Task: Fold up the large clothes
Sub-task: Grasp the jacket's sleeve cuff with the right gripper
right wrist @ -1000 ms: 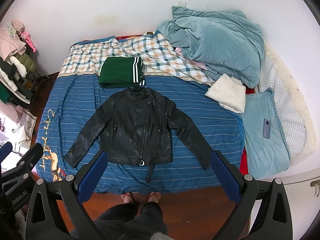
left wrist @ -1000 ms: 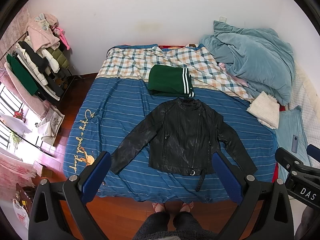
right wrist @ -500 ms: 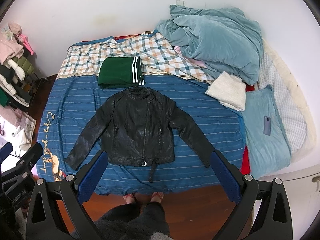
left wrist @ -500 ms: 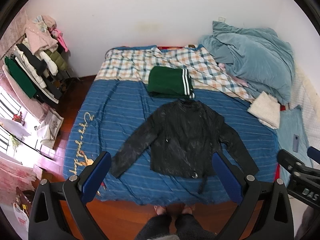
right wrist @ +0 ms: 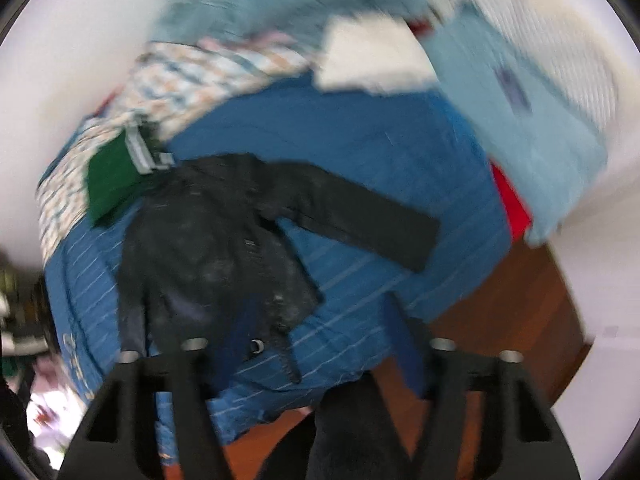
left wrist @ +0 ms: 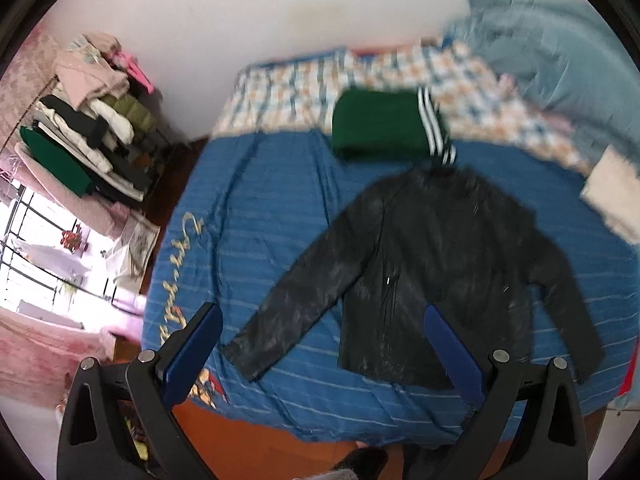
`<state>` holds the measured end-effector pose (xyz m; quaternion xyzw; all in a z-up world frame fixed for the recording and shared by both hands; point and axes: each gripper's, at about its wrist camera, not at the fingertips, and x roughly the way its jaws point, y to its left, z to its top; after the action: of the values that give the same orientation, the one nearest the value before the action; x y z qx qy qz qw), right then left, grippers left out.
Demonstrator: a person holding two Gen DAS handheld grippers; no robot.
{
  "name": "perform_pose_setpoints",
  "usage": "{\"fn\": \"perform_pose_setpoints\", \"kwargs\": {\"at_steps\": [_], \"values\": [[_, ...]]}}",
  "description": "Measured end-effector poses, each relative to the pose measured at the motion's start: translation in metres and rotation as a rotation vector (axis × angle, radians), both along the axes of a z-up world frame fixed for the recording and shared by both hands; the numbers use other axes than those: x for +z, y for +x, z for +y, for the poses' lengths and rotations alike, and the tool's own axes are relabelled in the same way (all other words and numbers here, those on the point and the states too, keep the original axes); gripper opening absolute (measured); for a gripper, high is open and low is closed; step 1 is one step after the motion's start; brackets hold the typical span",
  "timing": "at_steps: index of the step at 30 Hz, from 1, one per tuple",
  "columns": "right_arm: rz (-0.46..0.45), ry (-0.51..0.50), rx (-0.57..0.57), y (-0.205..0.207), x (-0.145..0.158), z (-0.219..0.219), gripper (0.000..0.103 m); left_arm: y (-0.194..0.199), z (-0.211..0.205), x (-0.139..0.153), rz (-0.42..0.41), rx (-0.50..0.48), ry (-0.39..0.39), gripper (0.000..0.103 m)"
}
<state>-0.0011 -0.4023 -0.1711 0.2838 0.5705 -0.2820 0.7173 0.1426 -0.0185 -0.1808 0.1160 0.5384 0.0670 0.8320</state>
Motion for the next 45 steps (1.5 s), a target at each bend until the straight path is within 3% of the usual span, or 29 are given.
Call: {"fn": "perform_pose_setpoints", "kwargs": {"at_steps": [3,6,9,14,17,19,21,22,23,25,26,31,34,36,38,42,45], "values": [[0.027,0.077,-0.129,-0.017,-0.073,-0.064,0.061,0.017,-0.013,-0.043,0.075,0.028,0.05,0.103],[0.086,0.095,-0.223,-0.036,-0.147,-0.128,0.078,0.035,-0.026,-0.086,0.135,0.048,0.089,0.103],[0.122,0.119,-0.287,-0.046,-0.221,-0.177,0.08,0.05,-0.036,-0.127,0.188,0.051,0.127,0.103],[0.12,0.222,-0.366,-0.057,-0.339,-0.231,0.081,0.076,-0.044,-0.205,0.266,0.107,0.186,0.103],[0.127,0.277,-0.393,-0.058,-0.388,-0.243,0.083,0.087,-0.05,-0.239,0.306,0.117,0.205,0.103],[0.133,0.269,-0.396,-0.057,-0.398,-0.244,0.082,0.092,-0.056,-0.253,0.319,0.111,0.208,0.103],[0.138,0.244,-0.373,-0.05,-0.397,-0.24,0.065,0.096,-0.064,-0.267,0.325,0.1,0.197,0.103],[0.14,0.22,-0.344,-0.044,-0.394,-0.236,0.05,0.096,-0.069,-0.273,0.326,0.088,0.191,0.103],[0.16,0.188,-0.331,-0.04,-0.388,-0.229,0.027,0.095,-0.073,-0.278,0.328,0.074,0.191,0.103],[0.15,0.157,-0.315,-0.038,-0.379,-0.227,0.014,0.097,-0.084,-0.284,0.331,0.051,0.184,0.103],[0.129,0.16,-0.317,-0.038,-0.373,-0.23,0.012,0.097,-0.087,-0.285,0.329,0.042,0.174,0.103],[0.089,-0.036,-0.356,-0.037,-0.327,-0.273,0.013,0.091,-0.114,-0.281,0.29,-0.047,0.113,0.103],[0.087,0.088,-0.345,-0.031,-0.342,-0.301,0.02,0.087,-0.128,-0.282,0.264,-0.107,0.1,0.103],[0.047,0.121,-0.35,-0.022,-0.326,-0.283,0.028,0.085,-0.136,-0.287,0.269,-0.139,0.095,0.103],[0.023,0.085,-0.369,-0.032,-0.316,-0.266,0.055,0.083,-0.143,-0.295,0.281,-0.158,0.086,0.103],[-0.168,0.17,-0.522,-0.071,-0.324,-0.226,0.059,0.081,-0.15,-0.313,0.305,-0.178,0.088,0.103],[-0.255,0.297,-0.587,-0.082,-0.367,-0.211,0.059,0.082,-0.152,-0.326,0.321,-0.174,0.092,0.103]]}}
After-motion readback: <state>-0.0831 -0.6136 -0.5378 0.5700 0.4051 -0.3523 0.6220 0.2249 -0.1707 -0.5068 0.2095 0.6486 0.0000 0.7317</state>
